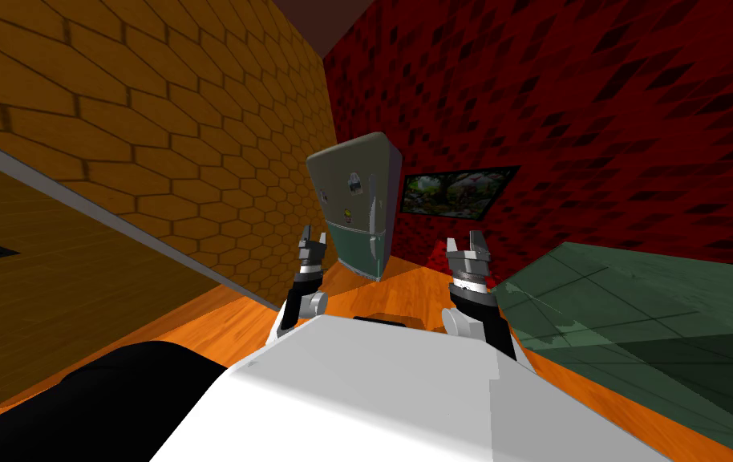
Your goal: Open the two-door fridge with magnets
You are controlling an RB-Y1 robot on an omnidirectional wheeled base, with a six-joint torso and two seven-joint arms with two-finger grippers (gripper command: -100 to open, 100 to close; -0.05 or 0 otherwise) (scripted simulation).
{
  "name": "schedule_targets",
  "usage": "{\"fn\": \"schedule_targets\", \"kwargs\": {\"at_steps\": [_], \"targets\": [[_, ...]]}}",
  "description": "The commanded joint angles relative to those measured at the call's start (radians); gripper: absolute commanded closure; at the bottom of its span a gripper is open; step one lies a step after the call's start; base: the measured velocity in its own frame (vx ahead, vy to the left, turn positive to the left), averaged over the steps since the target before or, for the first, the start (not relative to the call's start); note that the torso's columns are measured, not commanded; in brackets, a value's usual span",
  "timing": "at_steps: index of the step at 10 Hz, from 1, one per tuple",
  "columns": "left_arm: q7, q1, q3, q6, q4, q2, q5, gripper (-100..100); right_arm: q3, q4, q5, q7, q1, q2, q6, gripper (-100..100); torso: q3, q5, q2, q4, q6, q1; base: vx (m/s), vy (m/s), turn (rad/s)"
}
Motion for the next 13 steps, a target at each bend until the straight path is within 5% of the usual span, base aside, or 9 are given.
{"fn": "schedule_targets", "kwargs": {"at_steps": [1,9,10,13], "targets": [[0.000,0.000,0.000,0.000,0.000,0.000,0.000,0,0.000,0.000,0.000,0.000,0.000,0.000,0.000,0,-0.082,0.000,0.040,0.041,0.000,0.000,0.000,0.000,0.000],[0.000,0.000,0.000,0.000,0.000,0.000,0.000,0,0.000,0.000,0.000,0.000,0.000,0.000,0.000,0,-1.234,0.000,0.618,0.617,0.000,0.000,0.000,0.000,0.000],[-0.001,-0.005,-0.003,-0.013,0.018,0.042,-0.002,-100,0.000,0.000,0.000,0.000,0.000,0.000,0.000,0,-1.382,0.000,0.691,0.691,0.000,0.000,0.044,-0.008,-0.036],[-0.006,-0.022,-0.014,-0.051,0.073,0.086,-0.006,-100,0.000,0.000,0.000,0.000,0.000,0.000,0.000,0,-1.477,0.000,0.734,0.736,0.000,0.000,0.086,-0.008,-0.054]]}}
